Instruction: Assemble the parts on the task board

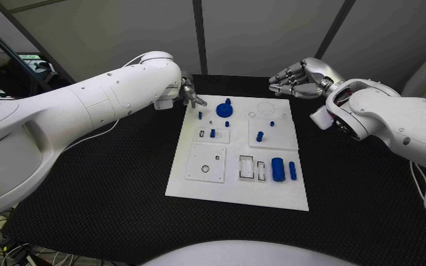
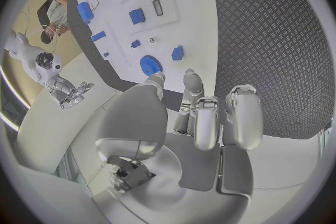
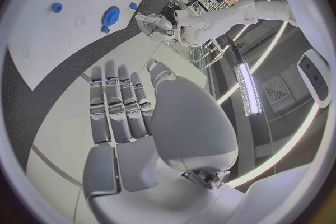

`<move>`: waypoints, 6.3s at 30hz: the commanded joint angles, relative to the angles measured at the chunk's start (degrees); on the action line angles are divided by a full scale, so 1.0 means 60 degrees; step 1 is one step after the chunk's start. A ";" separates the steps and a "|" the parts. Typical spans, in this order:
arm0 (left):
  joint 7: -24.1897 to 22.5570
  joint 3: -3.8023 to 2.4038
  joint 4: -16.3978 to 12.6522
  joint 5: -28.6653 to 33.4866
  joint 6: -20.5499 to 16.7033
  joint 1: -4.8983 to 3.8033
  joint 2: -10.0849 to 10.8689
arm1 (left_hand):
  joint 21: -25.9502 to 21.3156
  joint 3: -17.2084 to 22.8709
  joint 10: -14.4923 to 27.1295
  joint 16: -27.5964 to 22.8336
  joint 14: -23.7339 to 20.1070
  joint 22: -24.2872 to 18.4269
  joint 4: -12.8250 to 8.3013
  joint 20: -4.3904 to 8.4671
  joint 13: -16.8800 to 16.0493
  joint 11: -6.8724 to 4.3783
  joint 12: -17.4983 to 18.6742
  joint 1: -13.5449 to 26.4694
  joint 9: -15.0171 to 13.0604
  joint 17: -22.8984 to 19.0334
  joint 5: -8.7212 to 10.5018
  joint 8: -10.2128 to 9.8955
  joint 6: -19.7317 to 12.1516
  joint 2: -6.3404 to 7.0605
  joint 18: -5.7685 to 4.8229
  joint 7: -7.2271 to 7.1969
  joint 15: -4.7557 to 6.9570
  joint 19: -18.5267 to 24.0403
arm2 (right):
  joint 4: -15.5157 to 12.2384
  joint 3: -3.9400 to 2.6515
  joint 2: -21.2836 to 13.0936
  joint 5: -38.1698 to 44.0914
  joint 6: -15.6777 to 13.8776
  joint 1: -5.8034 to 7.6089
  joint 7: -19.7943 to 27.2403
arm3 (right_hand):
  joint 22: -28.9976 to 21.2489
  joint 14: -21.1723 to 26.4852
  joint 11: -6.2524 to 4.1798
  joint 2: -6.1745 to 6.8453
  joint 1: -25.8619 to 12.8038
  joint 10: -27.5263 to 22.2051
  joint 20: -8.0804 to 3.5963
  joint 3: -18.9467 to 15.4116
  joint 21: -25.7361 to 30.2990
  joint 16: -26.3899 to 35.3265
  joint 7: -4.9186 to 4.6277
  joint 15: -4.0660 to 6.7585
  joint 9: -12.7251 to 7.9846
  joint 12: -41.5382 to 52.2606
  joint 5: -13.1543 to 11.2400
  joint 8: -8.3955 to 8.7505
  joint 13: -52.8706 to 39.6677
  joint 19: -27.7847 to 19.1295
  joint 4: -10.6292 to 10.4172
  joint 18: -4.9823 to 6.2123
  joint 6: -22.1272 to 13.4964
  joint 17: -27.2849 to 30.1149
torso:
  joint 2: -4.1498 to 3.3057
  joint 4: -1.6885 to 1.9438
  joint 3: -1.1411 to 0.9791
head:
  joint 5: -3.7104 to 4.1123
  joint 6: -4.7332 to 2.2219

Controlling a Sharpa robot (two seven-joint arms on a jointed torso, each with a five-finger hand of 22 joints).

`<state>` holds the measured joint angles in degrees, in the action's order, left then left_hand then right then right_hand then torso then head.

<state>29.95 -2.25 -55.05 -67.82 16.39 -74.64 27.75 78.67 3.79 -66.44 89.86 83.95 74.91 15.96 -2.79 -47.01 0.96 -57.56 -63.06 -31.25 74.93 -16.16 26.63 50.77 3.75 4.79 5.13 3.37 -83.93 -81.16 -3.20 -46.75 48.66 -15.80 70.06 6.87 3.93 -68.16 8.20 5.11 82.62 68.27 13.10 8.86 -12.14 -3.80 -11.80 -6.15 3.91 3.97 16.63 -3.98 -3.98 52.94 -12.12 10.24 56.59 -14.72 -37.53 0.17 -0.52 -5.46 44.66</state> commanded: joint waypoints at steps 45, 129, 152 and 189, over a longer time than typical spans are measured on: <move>-0.0253 0.0041 0.0187 -0.0123 0.0439 0.0226 -0.0233 | 0.0001 -0.0185 0.0042 0.0023 0.1008 0.0398 -0.0177 -0.0062 0.0037 -0.0056 -0.0068 -0.1080 0.0293 0.2511 -0.0040 -0.0197 0.0321 -0.0614 -0.0288 -0.0042 -0.0063 -0.0163 | 0.0013 -0.0007 0.0078 0.0094 0.0090 0.0016 0.0050 | -0.0014 0.0064 0.0006 -0.0035 -0.0035 -0.0098 0.0060 -0.0031 0.0081 0.0028 -0.0045 0.0029 0.0000 0.0005 0.0077 0.0011 0.0013 0.0041 0.0012 0.0058 -0.0048 0.0022 | 0.0001 0.0006 -0.0007 | 0.0011 0.0059; 0.0126 0.0169 -0.4529 -0.0737 -0.1914 0.1079 0.2384 | 0.0006 0.5201 -0.0444 0.0023 0.1008 0.0644 -0.2073 0.0063 -0.0040 -0.0210 -0.0276 -0.1371 -0.0296 0.2511 -0.0071 0.0975 0.0033 0.0029 -0.0309 -0.0174 0.0069 -0.0222 | 0.0205 -0.0006 0.0127 0.0231 0.0178 0.0016 -0.0031 | -0.0018 0.0069 0.0005 -0.0057 -0.0018 -0.0108 0.0065 -0.0007 0.0125 0.0025 -0.0046 0.0035 0.0001 0.0009 0.0142 0.0007 0.0013 0.0060 0.0038 0.0059 -0.0058 0.0045 | 0.0003 0.0016 -0.0006 | -0.0093 0.0209; 0.0169 0.0242 -0.4500 -0.0848 -0.1373 0.1123 0.2309 | -0.0012 0.5471 -0.0468 0.0023 0.1008 0.0642 -0.2204 0.0068 -0.0051 -0.0218 -0.0292 -0.1241 -0.0338 0.2511 -0.0064 0.1062 0.0039 0.0128 -0.0306 -0.0182 0.0076 -0.0219 | 0.0195 -0.0006 0.0135 0.0233 0.0180 0.0016 -0.0022 | -0.0018 0.0068 0.0005 -0.0062 -0.0017 -0.0108 0.0065 -0.0002 0.0133 0.0023 -0.0046 0.0035 0.0001 0.0010 0.0162 0.0005 0.0013 0.0065 0.0042 0.0059 -0.0058 0.0049 | 0.0006 0.0029 0.0003 | -0.0054 0.0223; 0.0082 0.0243 -0.4172 -0.0579 -0.1127 0.1125 0.2061 | 0.0094 0.5490 -0.0875 0.0023 0.1008 0.0806 -0.1998 0.0158 -0.0375 -0.0379 -0.0604 -0.0031 -0.0567 0.2511 0.0004 0.1452 0.0306 0.0448 -0.0339 -0.0407 0.0194 -0.0296 | 0.0201 -0.0005 0.0142 0.0240 0.0219 0.0015 -0.0042 | -0.0019 0.0068 0.0005 -0.0063 -0.0015 -0.0112 0.0066 0.0005 0.0151 0.0022 -0.0046 0.0035 0.0002 0.0011 0.0192 0.0004 0.0014 0.0074 0.0050 0.0060 -0.0062 0.0058 | 0.0005 0.0013 -0.0004 | -0.0031 0.0355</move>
<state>30.46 -1.03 -80.18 -72.26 8.06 -68.16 40.34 79.00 36.47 -71.11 89.86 84.06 74.91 4.47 -2.33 -49.19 -1.23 -61.00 -63.71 -34.62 74.93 -16.37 35.13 52.54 6.43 4.79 2.94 4.12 -83.96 -79.87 -3.19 -45.92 49.99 -14.82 70.05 6.46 3.90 -67.96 8.19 5.11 82.63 67.86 13.29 8.86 -11.43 -3.80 -12.00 -5.94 3.91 3.97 17.43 -3.98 -3.98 53.14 -12.12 10.24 56.38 -14.42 -37.50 0.25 -0.56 -5.66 46.78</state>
